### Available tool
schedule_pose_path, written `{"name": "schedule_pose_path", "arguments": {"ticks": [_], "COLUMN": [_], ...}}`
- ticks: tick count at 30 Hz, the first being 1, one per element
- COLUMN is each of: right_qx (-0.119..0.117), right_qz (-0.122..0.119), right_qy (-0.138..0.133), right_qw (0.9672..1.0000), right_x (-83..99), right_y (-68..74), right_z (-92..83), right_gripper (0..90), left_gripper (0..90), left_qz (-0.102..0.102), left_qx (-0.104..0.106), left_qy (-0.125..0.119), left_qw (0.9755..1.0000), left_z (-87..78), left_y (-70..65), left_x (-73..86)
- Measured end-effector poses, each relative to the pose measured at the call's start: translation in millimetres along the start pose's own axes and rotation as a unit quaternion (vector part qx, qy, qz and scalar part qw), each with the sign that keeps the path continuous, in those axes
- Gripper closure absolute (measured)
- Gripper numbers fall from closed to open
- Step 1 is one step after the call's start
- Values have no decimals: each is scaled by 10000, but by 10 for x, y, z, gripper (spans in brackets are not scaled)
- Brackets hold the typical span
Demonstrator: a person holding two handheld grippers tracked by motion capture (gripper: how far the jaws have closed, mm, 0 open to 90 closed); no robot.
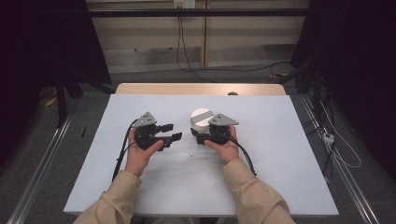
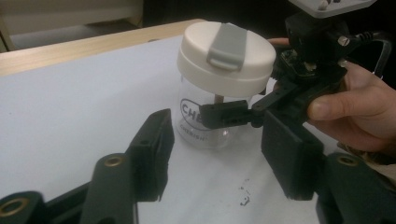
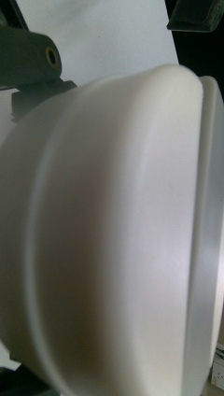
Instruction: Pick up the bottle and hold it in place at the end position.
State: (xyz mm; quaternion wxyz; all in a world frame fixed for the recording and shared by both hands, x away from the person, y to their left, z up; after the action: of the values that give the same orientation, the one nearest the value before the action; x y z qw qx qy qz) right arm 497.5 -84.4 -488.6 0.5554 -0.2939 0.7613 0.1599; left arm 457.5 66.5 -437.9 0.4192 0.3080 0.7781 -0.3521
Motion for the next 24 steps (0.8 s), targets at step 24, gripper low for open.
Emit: {"name": "schedule_pose_path", "arguments": {"ticks": [24], "right_qx": [7], "right_qz": [-18], "right_qy": [9], "right_qw": [10000], "right_x": [1], "right_y": [2], "right_z": [4], "right_gripper": [187], "left_gripper": [703], "left_qz": [-8], "left_qx": [-15], "left_qy": [177], "left_qw": [9998], "left_z": [173], "left_y": [41], "left_x": [-62]}}
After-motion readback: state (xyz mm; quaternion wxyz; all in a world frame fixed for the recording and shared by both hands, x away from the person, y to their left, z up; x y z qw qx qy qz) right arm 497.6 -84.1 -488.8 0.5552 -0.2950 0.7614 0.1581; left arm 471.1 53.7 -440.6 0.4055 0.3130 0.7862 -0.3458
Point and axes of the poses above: each handheld gripper's, and its own axes: z roughly forward along the jaws, x roughly out of its underside, y roughly to its left, the point moved 8 cm from there along z, roughly forward along the jaws, and after that the axes turned 6 degrees about -z, right-handed, at the moved point
